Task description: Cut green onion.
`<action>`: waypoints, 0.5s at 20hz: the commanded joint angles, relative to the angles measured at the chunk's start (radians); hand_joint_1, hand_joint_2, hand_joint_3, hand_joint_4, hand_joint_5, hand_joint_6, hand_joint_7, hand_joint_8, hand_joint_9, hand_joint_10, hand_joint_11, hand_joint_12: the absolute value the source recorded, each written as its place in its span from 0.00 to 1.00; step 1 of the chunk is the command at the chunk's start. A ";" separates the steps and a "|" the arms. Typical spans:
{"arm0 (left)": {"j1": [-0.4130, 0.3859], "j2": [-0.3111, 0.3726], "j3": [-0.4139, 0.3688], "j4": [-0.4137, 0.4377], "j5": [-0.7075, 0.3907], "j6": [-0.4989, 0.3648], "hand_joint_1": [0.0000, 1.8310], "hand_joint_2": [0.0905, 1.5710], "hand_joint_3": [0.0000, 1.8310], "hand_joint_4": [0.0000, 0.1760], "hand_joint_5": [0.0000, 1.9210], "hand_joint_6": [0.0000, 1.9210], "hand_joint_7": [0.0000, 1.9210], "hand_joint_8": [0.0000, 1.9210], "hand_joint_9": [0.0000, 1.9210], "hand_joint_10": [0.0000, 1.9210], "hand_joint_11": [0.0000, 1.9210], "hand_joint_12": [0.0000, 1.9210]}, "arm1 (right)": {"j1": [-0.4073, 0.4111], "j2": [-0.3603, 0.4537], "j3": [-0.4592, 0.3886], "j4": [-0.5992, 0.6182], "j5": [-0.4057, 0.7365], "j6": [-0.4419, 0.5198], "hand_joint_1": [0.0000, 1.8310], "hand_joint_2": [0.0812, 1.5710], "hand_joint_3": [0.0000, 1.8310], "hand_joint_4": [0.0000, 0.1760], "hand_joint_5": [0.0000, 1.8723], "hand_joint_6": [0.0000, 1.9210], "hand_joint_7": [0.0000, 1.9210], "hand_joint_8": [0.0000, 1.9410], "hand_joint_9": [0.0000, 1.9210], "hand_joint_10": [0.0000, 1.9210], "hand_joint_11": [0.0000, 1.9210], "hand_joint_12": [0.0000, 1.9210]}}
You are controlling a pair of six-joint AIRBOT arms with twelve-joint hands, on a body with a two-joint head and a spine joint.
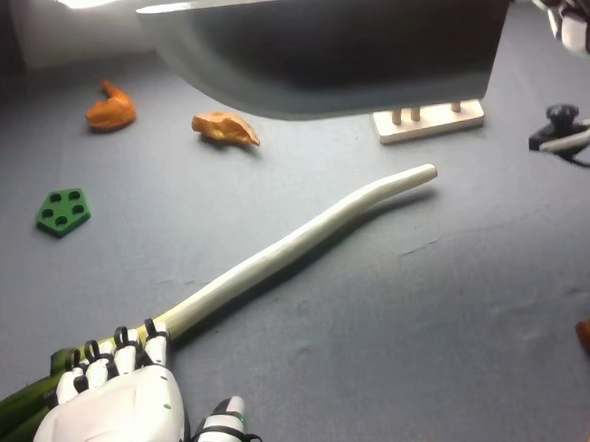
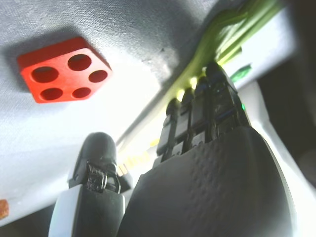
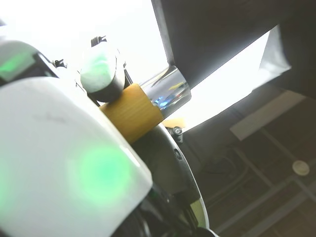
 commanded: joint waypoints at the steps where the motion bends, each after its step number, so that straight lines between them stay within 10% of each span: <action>1: -0.002 0.005 0.000 0.036 -0.001 -0.001 0.14 0.86 0.00 0.00 0.08 0.01 0.10 0.00 0.06 0.01 0.00 0.20 | 0.017 0.012 0.032 -0.078 0.080 0.060 0.90 0.50 0.37 1.00 0.72 1.00 0.79 1.00 0.84 1.00 0.87 1.00; 10: -0.029 0.052 -0.022 0.041 -0.001 -0.001 0.11 0.88 0.00 0.01 0.03 0.00 0.08 0.00 0.03 0.00 0.00 0.00 | 0.046 -0.045 0.300 -0.206 -0.024 0.324 0.90 0.54 0.31 1.00 0.71 1.00 0.77 1.00 0.82 1.00 0.84 1.00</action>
